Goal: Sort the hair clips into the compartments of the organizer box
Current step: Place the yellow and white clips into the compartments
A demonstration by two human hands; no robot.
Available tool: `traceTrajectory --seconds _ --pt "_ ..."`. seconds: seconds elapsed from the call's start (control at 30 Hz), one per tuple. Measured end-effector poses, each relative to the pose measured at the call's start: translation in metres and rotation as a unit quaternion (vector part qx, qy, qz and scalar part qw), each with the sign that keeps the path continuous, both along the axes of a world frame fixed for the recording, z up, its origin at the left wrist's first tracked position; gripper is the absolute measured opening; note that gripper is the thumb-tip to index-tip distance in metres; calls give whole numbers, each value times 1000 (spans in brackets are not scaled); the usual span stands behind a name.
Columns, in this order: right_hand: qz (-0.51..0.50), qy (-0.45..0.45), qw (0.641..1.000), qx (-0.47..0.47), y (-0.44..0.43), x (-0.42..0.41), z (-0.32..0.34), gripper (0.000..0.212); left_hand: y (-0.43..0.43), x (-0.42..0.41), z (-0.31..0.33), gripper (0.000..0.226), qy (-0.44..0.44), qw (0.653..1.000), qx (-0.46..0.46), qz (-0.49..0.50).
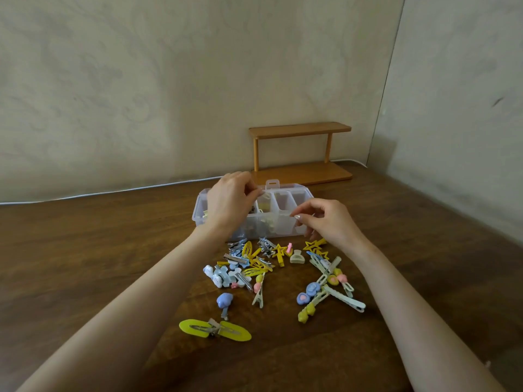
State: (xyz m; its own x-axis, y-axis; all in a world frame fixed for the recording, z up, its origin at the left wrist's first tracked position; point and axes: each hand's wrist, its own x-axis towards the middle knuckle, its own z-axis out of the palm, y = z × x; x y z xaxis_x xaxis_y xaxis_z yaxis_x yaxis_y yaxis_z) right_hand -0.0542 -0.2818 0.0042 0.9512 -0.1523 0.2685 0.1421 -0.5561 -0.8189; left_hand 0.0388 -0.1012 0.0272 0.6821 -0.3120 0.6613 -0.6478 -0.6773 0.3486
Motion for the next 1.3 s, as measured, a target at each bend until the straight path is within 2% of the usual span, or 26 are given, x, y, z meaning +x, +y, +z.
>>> traceTrajectory --seconds 0.2,0.33,0.5,0.63,0.77,0.93,1.07,1.17,1.3 --pt "7 -11 1000 -9 0 -1 1 16 -19 14 -10 11 -55 987 148 -2" --pt "12 -8 1000 -13 2 -2 3 14 -19 18 -5 25 -37 974 222 -1" --pt "12 -7 1000 -21 3 -2 3 11 -13 16 -2 41 -5 975 223 -15" --pt "16 -3 1000 -26 3 -2 4 10 -11 16 -9 51 41 960 273 -43" --pt "17 4 999 -36 4 -3 3 10 -12 15 -11 57 91 961 253 -63" --pt "6 10 998 -55 -2 -5 8 10 -7 11 -7 51 59 976 193 -78" --pt "12 127 982 -137 -13 -7 10 6 1 4 -12 28 -16 984 150 -96" --pt "26 223 957 -185 -16 -12 13 14 7 -3 -19 16 -42 986 121 -106" --pt "56 277 935 -214 -13 -16 18 19 11 -16 -22 7 -52 987 86 -127"
